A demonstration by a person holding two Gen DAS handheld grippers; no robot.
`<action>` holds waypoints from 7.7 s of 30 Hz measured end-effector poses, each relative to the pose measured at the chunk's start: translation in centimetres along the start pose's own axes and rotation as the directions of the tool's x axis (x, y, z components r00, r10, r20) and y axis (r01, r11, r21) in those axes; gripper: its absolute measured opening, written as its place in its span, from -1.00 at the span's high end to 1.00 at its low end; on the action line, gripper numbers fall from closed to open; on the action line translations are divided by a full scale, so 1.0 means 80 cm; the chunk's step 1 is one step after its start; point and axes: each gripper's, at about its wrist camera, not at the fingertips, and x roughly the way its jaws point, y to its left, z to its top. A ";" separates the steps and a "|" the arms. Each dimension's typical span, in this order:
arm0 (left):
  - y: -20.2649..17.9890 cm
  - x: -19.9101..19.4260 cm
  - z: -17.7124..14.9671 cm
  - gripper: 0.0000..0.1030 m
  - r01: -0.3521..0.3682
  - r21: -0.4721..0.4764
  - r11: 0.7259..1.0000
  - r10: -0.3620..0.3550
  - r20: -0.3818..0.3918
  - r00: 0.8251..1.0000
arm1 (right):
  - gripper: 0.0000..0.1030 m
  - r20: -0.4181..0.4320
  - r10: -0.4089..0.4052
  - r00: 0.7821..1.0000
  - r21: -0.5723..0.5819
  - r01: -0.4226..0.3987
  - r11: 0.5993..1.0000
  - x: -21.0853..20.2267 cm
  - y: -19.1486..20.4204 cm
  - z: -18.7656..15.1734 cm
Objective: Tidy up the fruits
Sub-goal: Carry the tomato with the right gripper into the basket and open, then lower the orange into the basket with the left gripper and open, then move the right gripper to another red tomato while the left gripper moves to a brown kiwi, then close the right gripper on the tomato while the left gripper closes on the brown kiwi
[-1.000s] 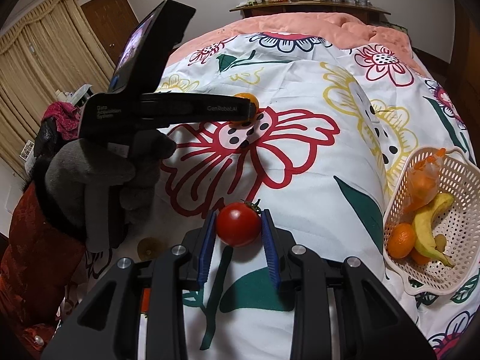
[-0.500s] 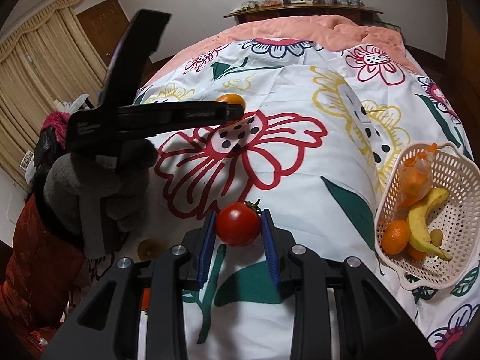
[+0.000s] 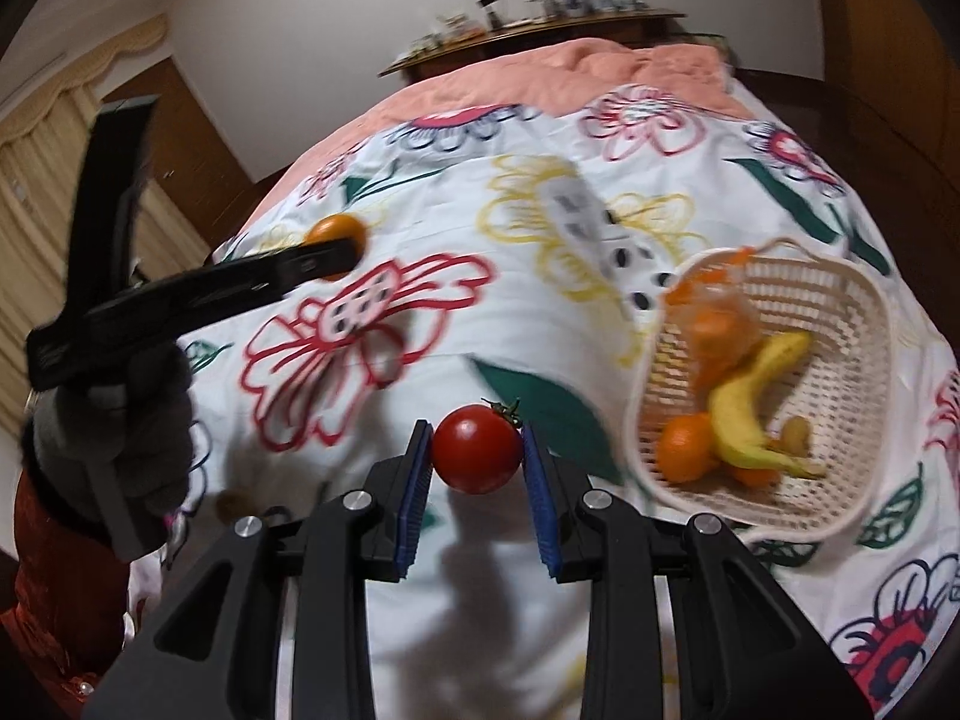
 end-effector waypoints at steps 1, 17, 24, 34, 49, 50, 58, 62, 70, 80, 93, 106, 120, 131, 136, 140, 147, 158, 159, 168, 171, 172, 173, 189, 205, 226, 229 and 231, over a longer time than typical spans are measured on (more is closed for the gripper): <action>-0.004 -0.001 0.000 0.23 0.003 0.005 1.000 -0.003 0.001 1.000 | 0.41 0.005 -0.008 1.000 0.014 0.008 1.000 -0.003 -0.008 0.000; -0.055 -0.007 0.000 0.23 0.021 0.080 0.997 -0.021 -0.006 1.000 | 0.41 0.037 -0.193 0.981 0.227 0.179 0.957 -0.026 -0.147 -0.011; -0.075 -0.001 0.004 0.23 0.026 0.108 0.994 -0.024 -0.018 1.000 | 0.39 0.025 -0.259 0.966 0.268 0.243 0.932 -0.020 -0.180 -0.022; -0.118 0.019 0.008 0.23 0.041 0.170 0.985 -0.032 -0.054 0.998 | 0.29 0.064 -0.304 0.951 0.243 0.280 0.929 -0.022 -0.180 -0.024; -0.202 0.067 0.017 0.23 0.092 0.267 0.959 -0.058 -0.131 0.990 | 0.22 0.141 -0.384 0.913 0.179 0.358 0.917 -0.040 -0.170 -0.029; -0.207 0.071 0.017 0.23 0.095 0.270 0.958 -0.060 -0.136 0.989 | 0.22 0.144 -0.386 0.911 0.178 0.360 0.916 -0.041 -0.171 -0.029; -0.245 0.099 0.008 0.23 0.107 0.306 0.946 -0.054 -0.176 0.983 | 0.22 0.158 -0.396 0.905 0.181 0.367 0.912 -0.045 -0.174 -0.034; -0.257 0.105 0.005 0.22 0.105 0.315 0.943 -0.049 -0.180 0.982 | 0.22 0.160 -0.391 0.907 0.183 0.362 0.914 -0.045 -0.174 -0.035; -0.254 0.101 0.012 -0.28 0.095 0.277 0.956 -0.057 -0.142 0.988 | 0.22 0.165 -0.385 0.908 0.175 0.357 0.918 -0.046 -0.169 -0.036; -0.245 0.097 0.011 -0.28 0.082 0.257 0.963 -0.048 -0.137 0.989 | 0.22 0.174 -0.389 0.905 0.167 0.362 0.917 -0.048 -0.163 -0.035; -0.235 0.084 0.004 -0.30 0.039 0.272 0.962 -0.010 -0.109 0.994 | 0.10 0.181 -0.388 0.904 0.156 0.363 0.919 -0.050 -0.155 -0.034; -0.228 0.058 -0.001 -0.44 -0.083 0.328 0.941 0.094 -0.017 0.995 | 0.07 0.185 -0.379 0.907 0.152 0.355 0.923 -0.053 -0.146 -0.034; -0.217 0.017 -0.008 -0.59 -0.194 0.347 0.917 0.168 0.103 0.980 | -0.27 0.205 -0.358 0.911 0.144 0.334 0.932 -0.059 -0.128 -0.031; -0.197 -0.019 -0.018 -0.60 -0.280 0.326 0.903 0.225 0.194 0.955 | -0.27 0.207 -0.336 0.919 0.117 0.318 0.941 -0.058 -0.107 -0.027; -0.188 -0.034 -0.022 -0.70 -0.297 0.313 0.902 0.233 0.226 0.946 | -0.27 0.209 -0.327 0.922 0.104 0.311 0.945 -0.058 -0.096 -0.025; -0.182 -0.044 -0.027 -0.70 -0.315 0.308 0.898 0.244 0.247 0.938 | -0.28 0.210 -0.322 0.923 0.088 0.310 0.947 -0.057 -0.084 -0.024; -0.166 -0.060 -0.034 -0.71 -0.330 0.284 0.900 0.256 0.269 0.929 | -0.28 0.213 -0.313 0.926 0.062 0.307 0.950 -0.057 -0.066 -0.022; -0.135 -0.073 -0.043 -0.73 -0.339 0.235 0.911 0.273 0.272 0.923 | -0.28 0.204 -0.292 0.934 0.014 0.295 0.955 -0.052 -0.032 -0.019; -0.132 -0.074 -0.044 -0.73 -0.340 0.231 0.911 0.276 0.271 0.922 | -0.28 0.203 -0.290 0.935 0.010 0.294 0.956 -0.051 -0.029 -0.018; -0.101 -0.082 -0.052 -0.74 -0.346 0.194 0.918 0.293 0.254 0.922 | -0.28 0.189 -0.268 0.945 -0.028 0.278 0.960 -0.044 -0.005 -0.018; -0.076 -0.087 -0.050 -0.74 -0.303 0.153 0.941 0.267 0.219 0.939 | -0.28 0.172 -0.243 0.955 -0.040 0.253 0.967 -0.040 0.002 -0.018; -0.067 -0.089 -0.049 -0.74 -0.290 0.140 0.947 0.258 0.208 0.944 | -0.28 0.166 -0.235 0.958 -0.044 0.245 0.969 -0.039 0.004 -0.018; -0.059 -0.091 -0.049 -0.74 -0.278 0.127 0.952 0.250 0.198 0.948 | -0.28 0.160 -0.226 0.961 -0.049 0.237 0.970 -0.037 0.007 -0.019; 0.031 -0.132 -0.080 -0.74 -0.229 -0.001 0.973 0.227 0.159 0.961 | -0.28 0.022 0.025 0.999 -0.172 -0.020 0.985 -0.013 0.088 -0.040; 0.062 -0.138 -0.126 -0.62 -0.192 -0.056 0.980 0.198 0.125 0.972 | -0.02 -0.098 0.087 0.991 -0.408 -0.120 0.905 0.002 0.174 -0.087; 0.052 -0.132 -0.145 -0.25 -0.145 -0.030 0.989 0.147 0.099 0.984 | 0.47 -0.163 0.093 0.982 -0.448 -0.158 0.880 0.020 0.187 -0.101; 0.048 -0.133 -0.149 -0.24 -0.126 -0.024 0.992 0.127 0.090 0.988 | 0.47 -0.137 0.099 0.986 -0.431 -0.149 0.890 0.010 0.180 -0.097; 0.044 -0.132 -0.152 -0.24 -0.113 -0.016 0.994 0.114 0.081 0.990 | 0.47 -0.121 0.098 0.988 -0.416 -0.140 0.899 0.004 0.172 -0.093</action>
